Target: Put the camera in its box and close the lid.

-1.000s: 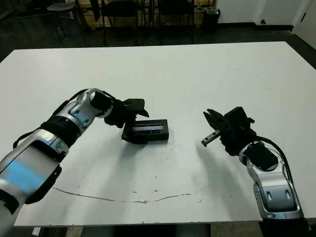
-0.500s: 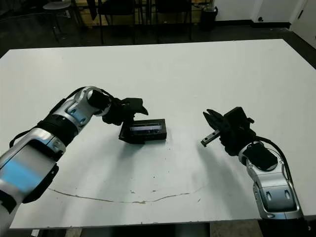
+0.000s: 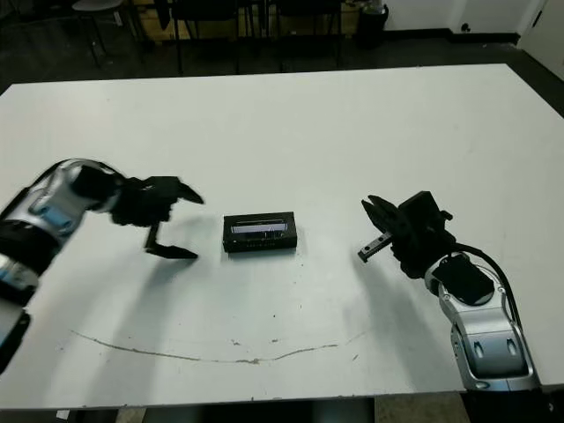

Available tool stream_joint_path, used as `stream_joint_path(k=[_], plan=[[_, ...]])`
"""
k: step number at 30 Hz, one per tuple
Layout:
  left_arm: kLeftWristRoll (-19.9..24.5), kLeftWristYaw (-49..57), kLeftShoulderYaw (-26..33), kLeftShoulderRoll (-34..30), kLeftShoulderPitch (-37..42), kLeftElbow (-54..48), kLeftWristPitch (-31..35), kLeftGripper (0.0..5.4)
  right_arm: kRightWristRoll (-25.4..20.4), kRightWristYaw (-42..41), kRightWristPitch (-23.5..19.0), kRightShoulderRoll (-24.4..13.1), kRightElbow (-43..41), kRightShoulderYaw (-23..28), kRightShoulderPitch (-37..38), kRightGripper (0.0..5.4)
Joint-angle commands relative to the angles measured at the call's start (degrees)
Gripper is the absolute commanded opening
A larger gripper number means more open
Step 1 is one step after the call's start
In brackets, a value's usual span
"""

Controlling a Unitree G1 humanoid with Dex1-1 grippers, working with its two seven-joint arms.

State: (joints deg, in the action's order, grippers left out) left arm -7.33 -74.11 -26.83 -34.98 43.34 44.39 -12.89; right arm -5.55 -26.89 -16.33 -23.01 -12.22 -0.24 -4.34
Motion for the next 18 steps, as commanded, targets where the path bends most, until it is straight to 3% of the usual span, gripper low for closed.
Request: stream_joint_path(k=[1,5,8,10,12,18], plan=[[-3.16,0.46,-0.36,-3.84,-7.48,-1.09,3.90,5.38,1.03,0.53,-0.17,-0.02,1.02,-0.84,-0.66,0.00],[4.97,12.44,12.49,-3.44,-13.45,-12.69,13.47,5.38,1.20,0.77,-0.36,0.05,1.00,-1.08,-0.98,0.00],[9.01,29.75,23.04,2.73,-20.12,-29.19,21.17,5.21,1.20,0.67,0.23,0.02,1.41,-1.08,-1.15,0.00],[12.34,37.46,27.07,8.21,-22.00,-37.15,24.51,4.95,1.28,0.78,-0.01,-0.01,1.20,-1.10,-1.28,0.00],[14.47,41.04,28.24,11.54,-21.96,-41.60,25.88,4.60,1.35,0.44,2.64,0.07,2.07,-1.07,-1.33,0.00],[15.18,48.94,26.47,19.03,-20.10,-44.99,29.81,3.43,0.84,0.83,1.94,0.41,2.07,-0.83,-1.50,0.00]])
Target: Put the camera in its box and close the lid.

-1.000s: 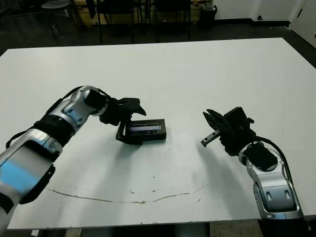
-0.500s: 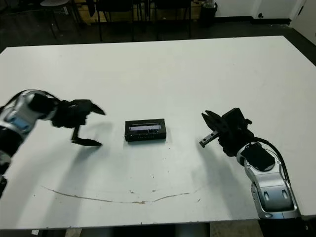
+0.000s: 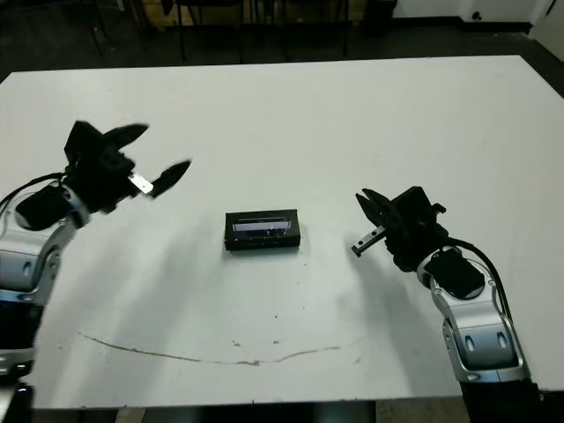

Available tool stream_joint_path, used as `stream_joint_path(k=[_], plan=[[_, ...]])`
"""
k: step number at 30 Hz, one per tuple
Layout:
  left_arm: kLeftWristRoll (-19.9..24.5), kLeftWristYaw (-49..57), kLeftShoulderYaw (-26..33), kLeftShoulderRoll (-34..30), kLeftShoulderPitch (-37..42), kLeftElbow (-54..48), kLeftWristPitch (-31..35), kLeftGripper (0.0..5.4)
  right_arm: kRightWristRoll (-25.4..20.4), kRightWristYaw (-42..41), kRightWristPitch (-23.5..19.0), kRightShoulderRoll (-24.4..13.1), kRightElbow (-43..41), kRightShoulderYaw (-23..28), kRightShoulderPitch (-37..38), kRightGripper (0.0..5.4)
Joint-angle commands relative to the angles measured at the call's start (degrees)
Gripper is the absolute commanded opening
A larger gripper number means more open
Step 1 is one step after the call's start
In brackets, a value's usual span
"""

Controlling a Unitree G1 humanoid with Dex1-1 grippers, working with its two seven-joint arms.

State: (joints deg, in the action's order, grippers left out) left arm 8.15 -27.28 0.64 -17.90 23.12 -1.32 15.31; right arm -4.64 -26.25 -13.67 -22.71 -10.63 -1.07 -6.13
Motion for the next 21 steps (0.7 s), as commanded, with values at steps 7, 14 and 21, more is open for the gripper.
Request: stream_joint_path(k=[7,14,21], plan=[[-1.24,3.68,-6.61,6.54,0.53,1.98,4.95,2.09,-0.27,0.44,-1.74,-0.06,0.12,0.32,0.42,0.00],[-4.37,6.75,-13.25,10.90,-0.84,1.81,9.26,0.73,0.05,0.76,-1.84,0.11,0.16,0.02,0.42,0.00],[-7.89,11.83,-16.27,14.83,-2.36,3.79,12.53,0.01,0.12,0.67,-0.39,0.30,0.07,-0.19,0.96,0.00]])
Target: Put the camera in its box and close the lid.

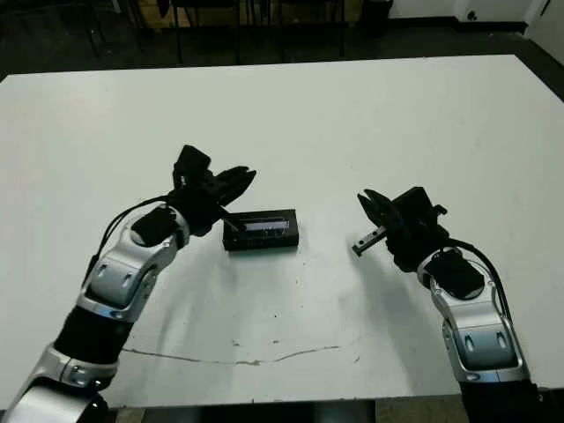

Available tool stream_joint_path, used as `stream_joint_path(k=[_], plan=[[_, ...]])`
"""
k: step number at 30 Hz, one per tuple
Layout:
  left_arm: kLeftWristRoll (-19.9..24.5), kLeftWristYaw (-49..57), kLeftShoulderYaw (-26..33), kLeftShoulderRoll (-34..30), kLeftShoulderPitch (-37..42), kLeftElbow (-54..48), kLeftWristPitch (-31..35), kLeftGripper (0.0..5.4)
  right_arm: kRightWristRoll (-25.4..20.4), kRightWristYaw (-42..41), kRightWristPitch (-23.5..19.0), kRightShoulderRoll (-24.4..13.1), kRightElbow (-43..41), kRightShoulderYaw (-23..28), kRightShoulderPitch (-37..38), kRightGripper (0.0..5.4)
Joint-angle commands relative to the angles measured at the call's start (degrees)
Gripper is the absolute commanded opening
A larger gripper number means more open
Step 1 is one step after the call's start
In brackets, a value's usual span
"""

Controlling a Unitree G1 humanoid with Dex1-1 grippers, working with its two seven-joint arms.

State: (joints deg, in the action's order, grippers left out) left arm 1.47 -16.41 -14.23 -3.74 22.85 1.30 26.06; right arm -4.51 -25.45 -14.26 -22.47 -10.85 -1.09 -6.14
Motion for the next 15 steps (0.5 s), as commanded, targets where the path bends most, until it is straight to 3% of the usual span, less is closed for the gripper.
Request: stream_joint_path(k=[1,9,15], plan=[[-1.25,0.92,-1.78,1.01,-2.74,1.25,1.63,0.01,0.05,-0.10,-0.01,0.00,0.18,-0.19,1.00,0.00],[-3.89,1.10,-5.87,1.60,-7.10,4.93,0.21,0.01,-0.11,0.41,-2.29,0.24,-0.71,-0.23,1.26,0.00],[-6.62,3.01,-5.86,1.30,-6.27,14.23,-2.34,0.01,-0.15,0.10,-1.04,0.25,0.22,-0.34,1.03,0.00]])
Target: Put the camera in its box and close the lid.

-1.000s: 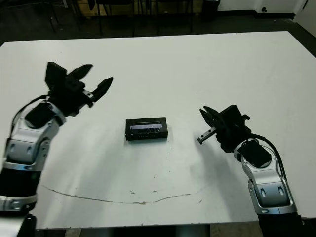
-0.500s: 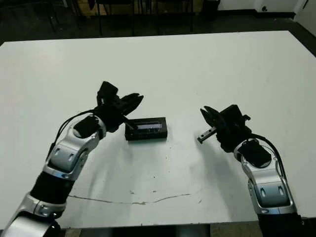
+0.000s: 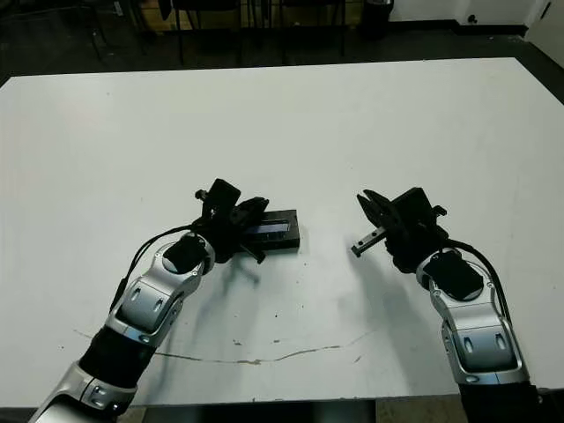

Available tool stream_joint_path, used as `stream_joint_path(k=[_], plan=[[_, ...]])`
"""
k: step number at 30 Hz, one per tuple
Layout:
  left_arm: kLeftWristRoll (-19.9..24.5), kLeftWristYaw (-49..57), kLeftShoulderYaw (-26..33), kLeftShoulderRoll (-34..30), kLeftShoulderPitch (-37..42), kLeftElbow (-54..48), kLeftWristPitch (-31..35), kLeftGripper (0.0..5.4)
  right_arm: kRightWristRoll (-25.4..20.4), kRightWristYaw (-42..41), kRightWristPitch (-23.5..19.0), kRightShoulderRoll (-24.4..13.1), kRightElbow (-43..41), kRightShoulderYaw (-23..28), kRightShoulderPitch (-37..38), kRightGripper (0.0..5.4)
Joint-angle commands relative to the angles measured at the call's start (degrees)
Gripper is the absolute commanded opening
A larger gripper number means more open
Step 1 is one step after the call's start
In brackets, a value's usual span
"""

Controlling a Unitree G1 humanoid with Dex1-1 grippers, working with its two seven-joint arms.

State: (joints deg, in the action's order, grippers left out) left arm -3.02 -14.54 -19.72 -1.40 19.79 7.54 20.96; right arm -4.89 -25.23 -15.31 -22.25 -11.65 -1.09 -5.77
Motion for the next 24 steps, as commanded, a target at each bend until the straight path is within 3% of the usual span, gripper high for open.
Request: stream_joint_path(k=[1,16,24], plan=[[-2.42,1.45,-0.32,-1.09,-2.92,9.09,2.52,0.01,0.47,0.03,0.16,0.05,1.07,-0.49,0.65,0.00],[-0.87,-1.27,3.60,-2.14,-0.05,9.43,4.05,0.01,0.79,1.25,-1.90,0.84,0.20,-0.98,0.43,0.00],[2.29,-5.41,6.30,-5.21,-5.21,-3.78,4.37,0.01,0.01,1.16,-2.12,0.86,-1.46,-0.58,1.15,0.00]])
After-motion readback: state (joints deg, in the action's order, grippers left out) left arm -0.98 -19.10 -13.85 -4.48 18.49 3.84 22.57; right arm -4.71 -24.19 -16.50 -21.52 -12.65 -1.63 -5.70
